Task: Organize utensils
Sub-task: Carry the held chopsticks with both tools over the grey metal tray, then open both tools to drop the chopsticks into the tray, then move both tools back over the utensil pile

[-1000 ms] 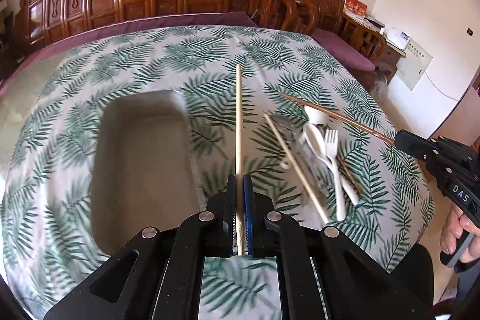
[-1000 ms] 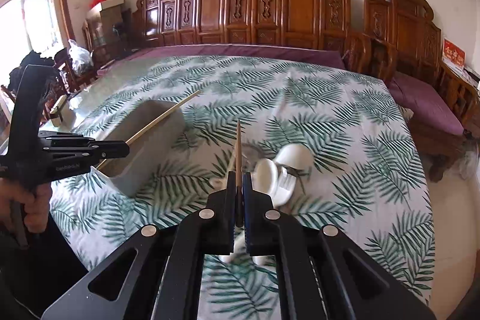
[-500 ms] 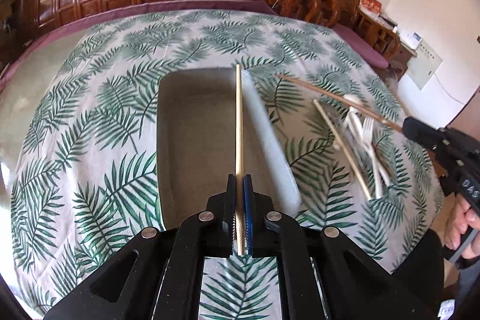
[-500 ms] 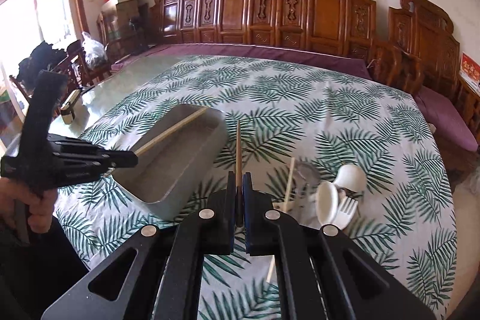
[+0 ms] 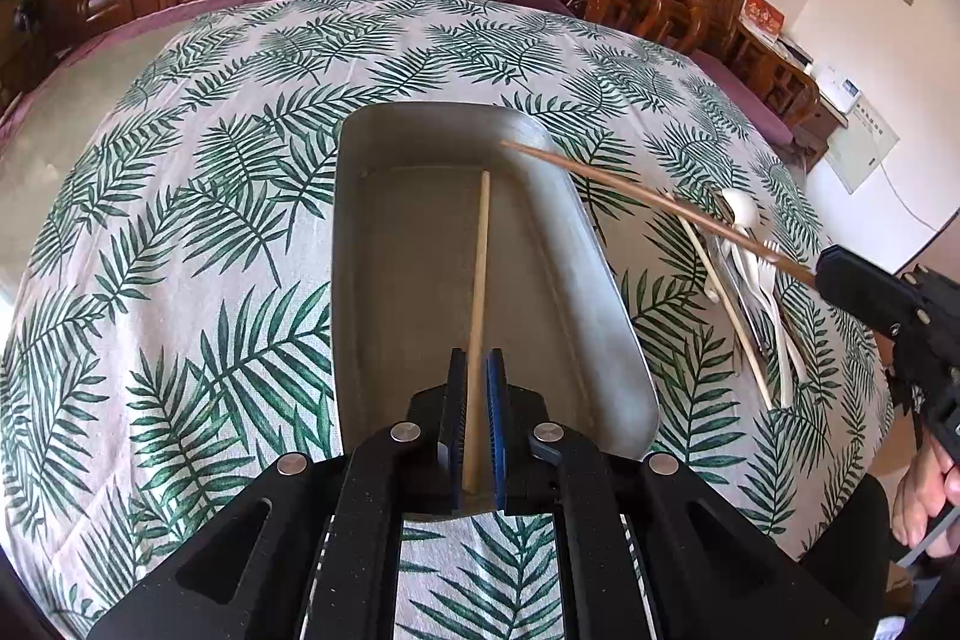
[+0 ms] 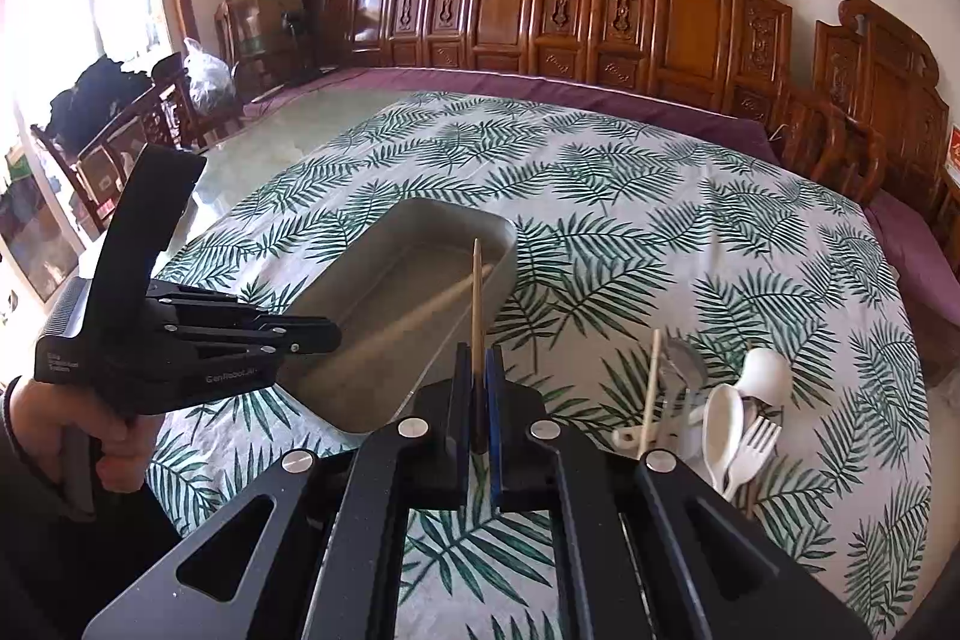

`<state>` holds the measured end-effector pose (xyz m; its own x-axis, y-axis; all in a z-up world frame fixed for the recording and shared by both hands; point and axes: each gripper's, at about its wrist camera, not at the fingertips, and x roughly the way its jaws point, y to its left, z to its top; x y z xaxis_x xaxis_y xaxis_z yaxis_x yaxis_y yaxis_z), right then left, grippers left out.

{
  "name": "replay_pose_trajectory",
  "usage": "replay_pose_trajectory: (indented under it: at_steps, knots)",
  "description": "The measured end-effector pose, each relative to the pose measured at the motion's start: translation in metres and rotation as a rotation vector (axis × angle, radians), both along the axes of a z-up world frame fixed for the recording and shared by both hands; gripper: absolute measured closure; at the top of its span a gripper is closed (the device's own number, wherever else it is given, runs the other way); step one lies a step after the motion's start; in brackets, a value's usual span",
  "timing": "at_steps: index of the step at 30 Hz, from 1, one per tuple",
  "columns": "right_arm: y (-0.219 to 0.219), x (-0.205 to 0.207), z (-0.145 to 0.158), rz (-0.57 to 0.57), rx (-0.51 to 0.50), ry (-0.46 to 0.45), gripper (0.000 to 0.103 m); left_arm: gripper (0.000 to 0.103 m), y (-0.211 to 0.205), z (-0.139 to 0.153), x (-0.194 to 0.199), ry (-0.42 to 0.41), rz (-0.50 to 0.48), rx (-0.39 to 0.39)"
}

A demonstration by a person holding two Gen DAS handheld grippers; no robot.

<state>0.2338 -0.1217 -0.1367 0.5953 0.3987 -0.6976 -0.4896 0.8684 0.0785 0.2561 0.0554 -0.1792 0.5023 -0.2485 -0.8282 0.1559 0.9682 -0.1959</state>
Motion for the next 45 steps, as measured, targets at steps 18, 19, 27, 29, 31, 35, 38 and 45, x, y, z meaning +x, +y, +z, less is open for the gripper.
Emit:
replay_pose_trajectory:
  at_steps: [18, 19, 27, 29, 31, 35, 38, 45]
  knots:
    - [0.058, 0.031, -0.031, 0.014, 0.007, 0.072, 0.097, 0.076, 0.045, 0.033, -0.001, -0.114, 0.106, 0.017]
    - [0.060, 0.033, -0.032, 0.015, 0.009, 0.074, 0.097, 0.076, 0.046, 0.033, -0.001, -0.115, 0.110, 0.015]
    - [0.075, 0.038, -0.044, 0.023, 0.046, 0.137, 0.097, 0.073, 0.055, 0.035, -0.003, -0.124, 0.129, 0.012]
    - [0.077, 0.039, -0.047, 0.031, 0.056, 0.151, 0.097, 0.072, 0.054, 0.035, -0.003, -0.124, 0.127, 0.013]
    - [0.078, 0.041, -0.050, 0.033, 0.065, 0.166, 0.097, 0.072, 0.054, 0.035, -0.003, -0.126, 0.127, 0.015]
    - [0.072, 0.037, -0.045, 0.044, 0.090, 0.154, 0.097, 0.071, 0.051, 0.035, -0.004, -0.127, 0.123, 0.017]
    - [0.054, 0.031, -0.033, 0.034, 0.099, 0.126, 0.097, 0.064, 0.045, 0.035, -0.007, -0.133, 0.116, 0.029]
    - [-0.016, 0.011, -0.010, -0.042, 0.064, 0.058, 0.092, 0.045, 0.018, 0.040, -0.016, -0.169, 0.070, 0.038]
